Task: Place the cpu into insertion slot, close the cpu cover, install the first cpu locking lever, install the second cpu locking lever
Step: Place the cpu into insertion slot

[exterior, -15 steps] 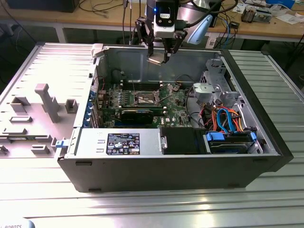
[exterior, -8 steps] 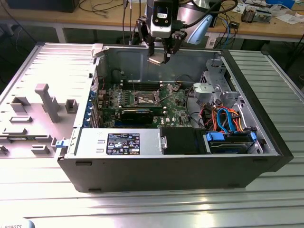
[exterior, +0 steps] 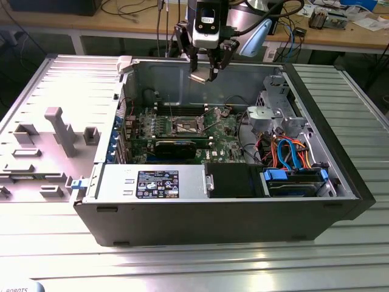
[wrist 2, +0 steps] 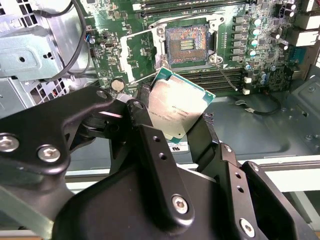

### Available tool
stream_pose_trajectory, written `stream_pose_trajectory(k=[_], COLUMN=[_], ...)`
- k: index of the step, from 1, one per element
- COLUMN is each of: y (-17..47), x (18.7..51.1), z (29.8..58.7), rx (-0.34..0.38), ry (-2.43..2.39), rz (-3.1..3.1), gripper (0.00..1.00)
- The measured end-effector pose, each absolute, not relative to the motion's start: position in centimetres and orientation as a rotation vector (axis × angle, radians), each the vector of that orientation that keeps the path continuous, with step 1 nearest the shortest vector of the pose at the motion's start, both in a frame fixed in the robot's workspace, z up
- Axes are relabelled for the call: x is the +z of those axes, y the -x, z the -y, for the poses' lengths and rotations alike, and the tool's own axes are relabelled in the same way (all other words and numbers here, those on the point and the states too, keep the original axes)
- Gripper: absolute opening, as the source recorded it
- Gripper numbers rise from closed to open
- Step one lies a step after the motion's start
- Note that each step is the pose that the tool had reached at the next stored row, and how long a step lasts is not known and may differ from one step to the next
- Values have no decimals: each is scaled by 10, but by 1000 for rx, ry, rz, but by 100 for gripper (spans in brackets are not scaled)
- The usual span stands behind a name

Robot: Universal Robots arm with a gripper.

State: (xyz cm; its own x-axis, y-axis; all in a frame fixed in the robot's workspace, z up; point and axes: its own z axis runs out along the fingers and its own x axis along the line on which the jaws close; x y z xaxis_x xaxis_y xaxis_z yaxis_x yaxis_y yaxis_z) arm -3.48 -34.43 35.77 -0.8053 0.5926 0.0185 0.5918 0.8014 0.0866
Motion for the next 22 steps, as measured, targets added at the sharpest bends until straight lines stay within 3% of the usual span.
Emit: stream_pose_trajectory(k=[22], y=[35], x=[357], z=[344], rx=[137], ry=[-1081], rz=[-2933], gripper=[54])
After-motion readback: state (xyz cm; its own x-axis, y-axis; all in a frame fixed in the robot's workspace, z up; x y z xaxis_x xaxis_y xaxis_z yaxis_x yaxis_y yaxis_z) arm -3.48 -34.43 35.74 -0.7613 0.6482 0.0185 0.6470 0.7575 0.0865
